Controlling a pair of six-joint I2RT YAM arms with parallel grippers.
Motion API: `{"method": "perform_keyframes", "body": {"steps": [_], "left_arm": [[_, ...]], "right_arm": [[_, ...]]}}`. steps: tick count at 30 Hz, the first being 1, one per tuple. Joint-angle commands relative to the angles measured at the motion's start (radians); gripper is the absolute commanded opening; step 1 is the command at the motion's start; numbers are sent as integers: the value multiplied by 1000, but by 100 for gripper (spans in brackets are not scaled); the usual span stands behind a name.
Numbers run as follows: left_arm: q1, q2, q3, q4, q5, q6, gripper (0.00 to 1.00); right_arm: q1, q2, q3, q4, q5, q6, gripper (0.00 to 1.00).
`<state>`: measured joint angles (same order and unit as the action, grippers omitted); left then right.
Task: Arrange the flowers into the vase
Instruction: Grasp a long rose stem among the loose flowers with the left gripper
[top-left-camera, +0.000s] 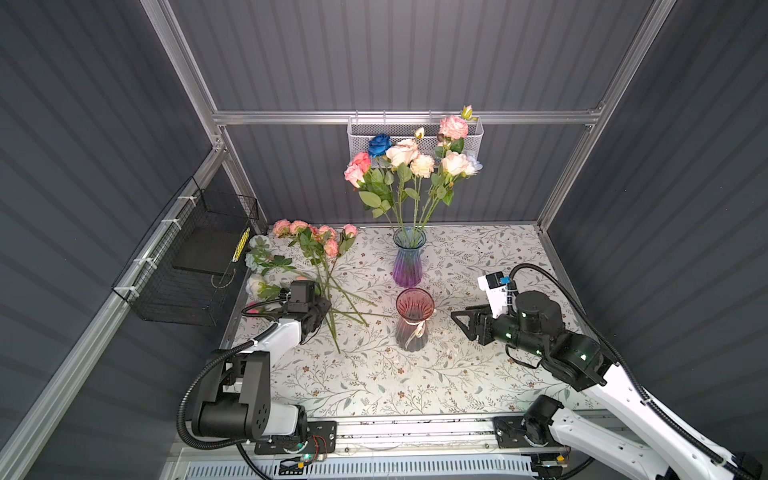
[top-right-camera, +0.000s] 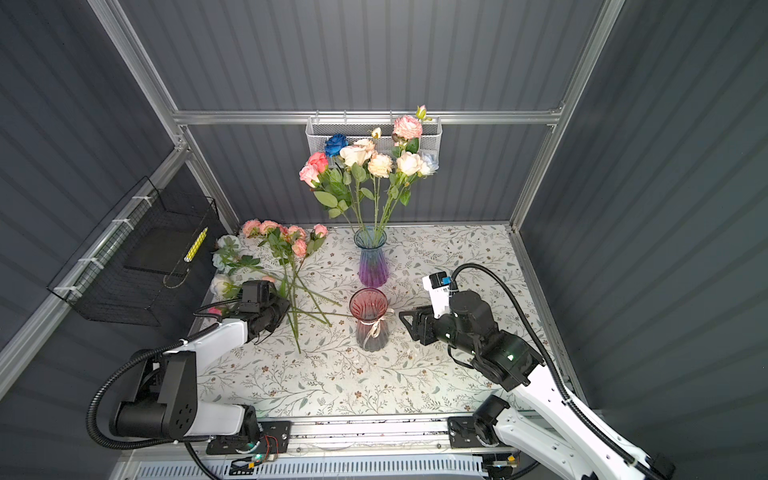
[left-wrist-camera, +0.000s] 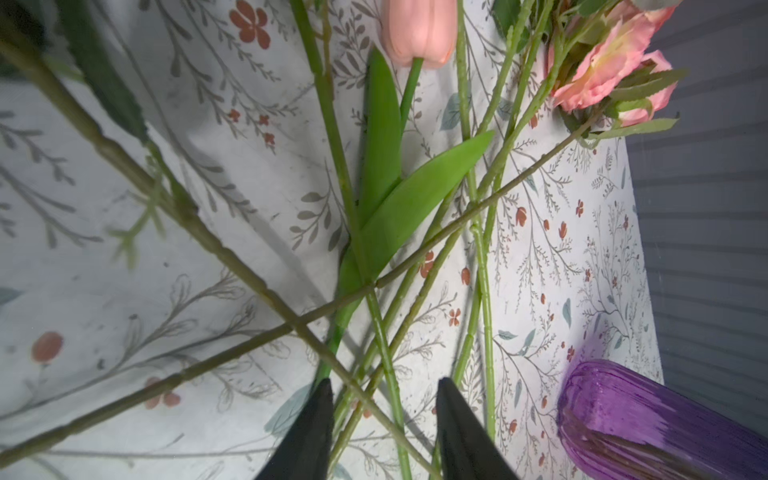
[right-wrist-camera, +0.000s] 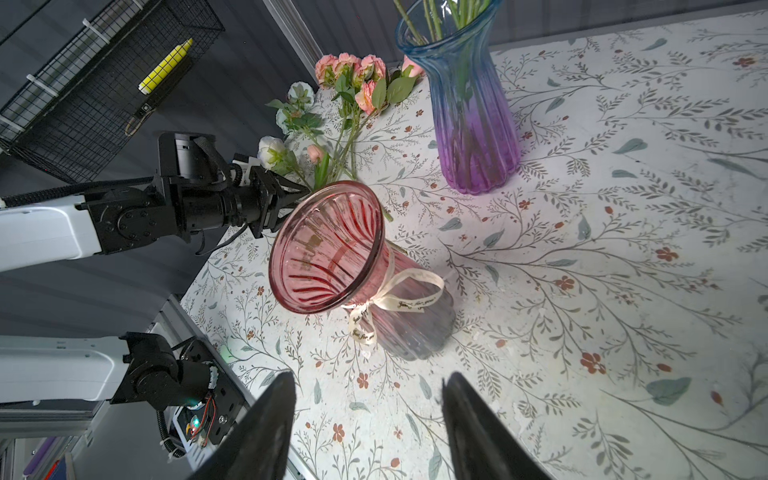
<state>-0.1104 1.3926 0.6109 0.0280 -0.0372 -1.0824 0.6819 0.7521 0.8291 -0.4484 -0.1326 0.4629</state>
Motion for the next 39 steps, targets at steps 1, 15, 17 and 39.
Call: {"method": "perform_keyframes", "body": {"steps": [1, 15, 17, 39], "left_arm": [[-3, -27, -40, 40, -13, -52, 42], [-3, 96, -49, 163, -74, -59, 36], [-3, 123, -51, 181, -74, -68, 32], [-89, -175, 1, 24, -142, -1, 0]], "right_arm": [[-11, -10, -13, 13, 2, -15, 60], [-36, -22, -11, 7, -22, -9, 60], [-37, -26, -11, 1, -19, -10, 60], [-52, -34, 7, -17, -11, -13, 59]]}}
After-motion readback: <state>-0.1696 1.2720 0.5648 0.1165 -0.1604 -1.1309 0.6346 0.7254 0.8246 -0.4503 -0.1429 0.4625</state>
